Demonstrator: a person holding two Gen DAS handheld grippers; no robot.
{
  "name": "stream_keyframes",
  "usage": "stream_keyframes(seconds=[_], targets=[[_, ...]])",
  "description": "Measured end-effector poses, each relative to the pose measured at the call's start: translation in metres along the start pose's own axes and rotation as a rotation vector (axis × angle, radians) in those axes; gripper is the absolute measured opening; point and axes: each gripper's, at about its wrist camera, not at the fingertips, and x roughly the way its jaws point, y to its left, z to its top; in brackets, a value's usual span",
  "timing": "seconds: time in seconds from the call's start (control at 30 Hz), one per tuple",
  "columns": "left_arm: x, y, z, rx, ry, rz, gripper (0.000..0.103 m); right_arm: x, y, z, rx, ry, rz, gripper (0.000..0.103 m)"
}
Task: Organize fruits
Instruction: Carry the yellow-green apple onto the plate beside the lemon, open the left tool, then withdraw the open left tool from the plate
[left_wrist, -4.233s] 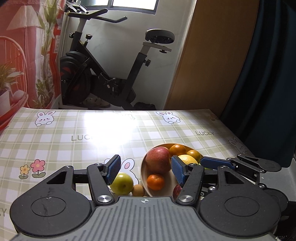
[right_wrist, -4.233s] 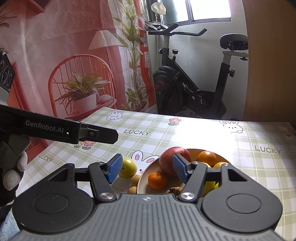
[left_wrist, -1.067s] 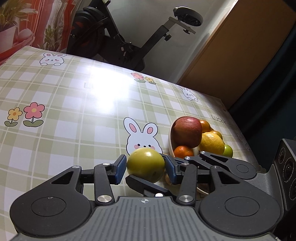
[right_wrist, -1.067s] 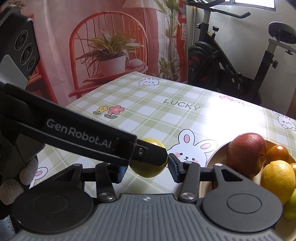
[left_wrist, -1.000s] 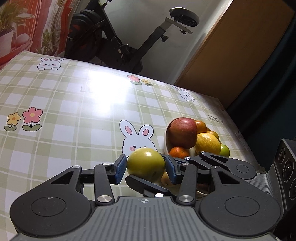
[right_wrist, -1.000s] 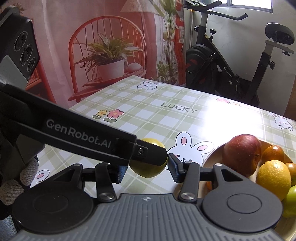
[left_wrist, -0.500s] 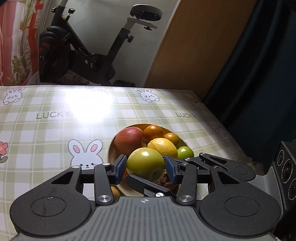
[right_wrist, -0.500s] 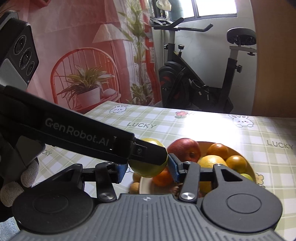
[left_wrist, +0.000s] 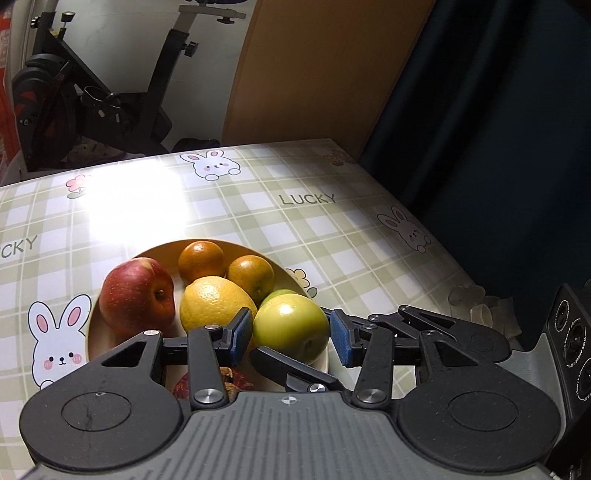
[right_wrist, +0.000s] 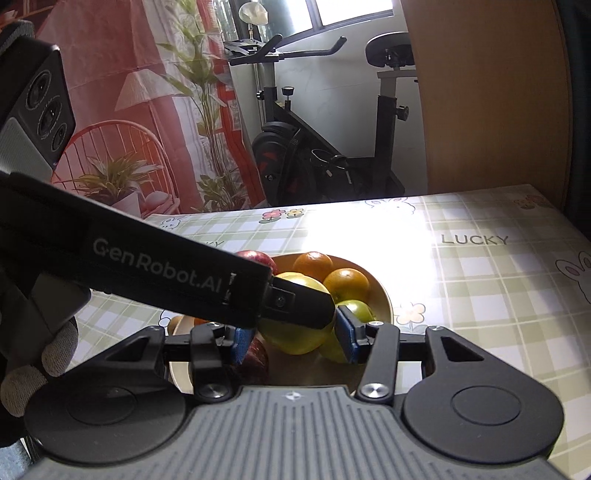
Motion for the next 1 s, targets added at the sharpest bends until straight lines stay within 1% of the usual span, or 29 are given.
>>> stream_keyframes(seconds=[0.23,0.5,0.53,0.57,0.6,0.7,0.87,1.0], targets=[[0.017,0.005,-0.008,-0.011,0.044,0.005,0.048,0.005,-0.002,-0.01,0.013,0.03,0.007,0.05],[0.019,0.012,-0.011,-0.025,0.057,-0.002,0.05,0.011,-0.003,-0.01,0.02,0.049,-0.005,0.05],[0.016,0.013,-0.01,-0.031,0.053,0.0,0.051,0.009,-0.004,-0.012,0.024,0.052,-0.007,0.05],[0.014,0.014,-0.01,-0.039,0.048,-0.001,0.055,0.01,-0.004,-0.012,0.027,0.054,-0.009,0.05],[0.011,0.016,-0.009,-0.047,0.041,-0.007,0.057,0.01,-0.005,-0.012,0.028,0.055,-0.013,0.05],[-0.003,0.022,-0.005,-0.06,0.008,-0.021,0.057,0.008,-0.004,-0.013,0.025,0.056,-0.018,0.051],[-0.029,0.031,-0.004,-0.051,-0.045,-0.02,0.057,0.005,0.0,-0.01,0.021,0.048,-0.027,0.051],[-0.056,0.05,-0.009,-0.045,-0.081,0.009,0.057,-0.003,0.005,-0.006,0.004,0.024,-0.031,0.051]])
